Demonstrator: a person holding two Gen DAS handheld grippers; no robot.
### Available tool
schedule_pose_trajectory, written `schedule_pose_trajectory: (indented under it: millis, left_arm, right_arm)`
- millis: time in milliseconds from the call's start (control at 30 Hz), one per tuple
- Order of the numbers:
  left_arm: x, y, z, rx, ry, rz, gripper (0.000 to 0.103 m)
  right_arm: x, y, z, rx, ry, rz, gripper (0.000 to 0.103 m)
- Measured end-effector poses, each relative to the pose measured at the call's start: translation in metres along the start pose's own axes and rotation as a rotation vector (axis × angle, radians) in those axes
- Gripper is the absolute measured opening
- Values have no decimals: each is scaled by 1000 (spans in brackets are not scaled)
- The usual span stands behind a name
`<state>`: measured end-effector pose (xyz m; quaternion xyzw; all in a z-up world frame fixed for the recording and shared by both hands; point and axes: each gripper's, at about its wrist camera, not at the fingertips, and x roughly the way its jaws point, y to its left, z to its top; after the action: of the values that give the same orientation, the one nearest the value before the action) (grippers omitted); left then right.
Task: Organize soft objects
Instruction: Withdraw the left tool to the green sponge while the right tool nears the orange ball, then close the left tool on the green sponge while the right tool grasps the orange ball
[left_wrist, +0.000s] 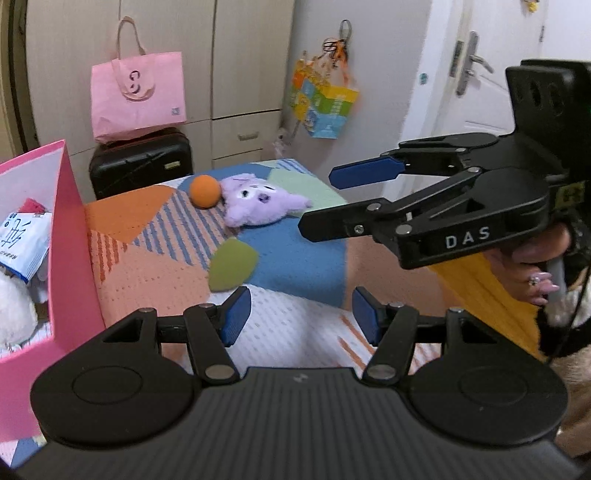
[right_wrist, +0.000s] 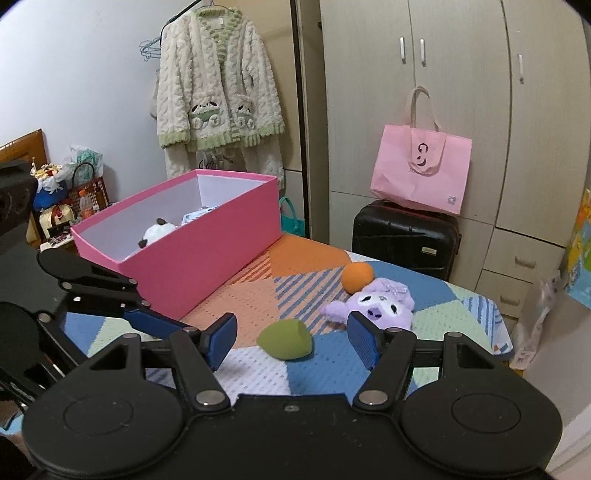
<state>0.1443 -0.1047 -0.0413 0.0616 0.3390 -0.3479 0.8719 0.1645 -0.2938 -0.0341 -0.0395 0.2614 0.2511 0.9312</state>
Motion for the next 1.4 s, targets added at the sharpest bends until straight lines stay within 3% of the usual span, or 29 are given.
schedule_pose_trajectory:
  millis: [167,700,900,967,1067,1400]
  left_arm:
    - [22,19,9,-43,10,3,60]
    - [82,31,12,0,0,185,60]
    - [87,34,12,-16,-1,171,57]
    - [89,35,11,-21,10,156,56]
    - [91,38,9,-44,17,137,45]
    - [83,46,6,-110,-10,141,43]
  right_arm:
    - [24,-16,4,-25,-31,-3,71]
    - [136,-59,35,-69,120,25,71]
    - [164,-61,39,-109,160,11,71]
    - [173,-59,39,-146,168,-13,64]
    - [181,-56,37,-200,170,-53,47]
    - [146,-54,45,-106,80,-34,46]
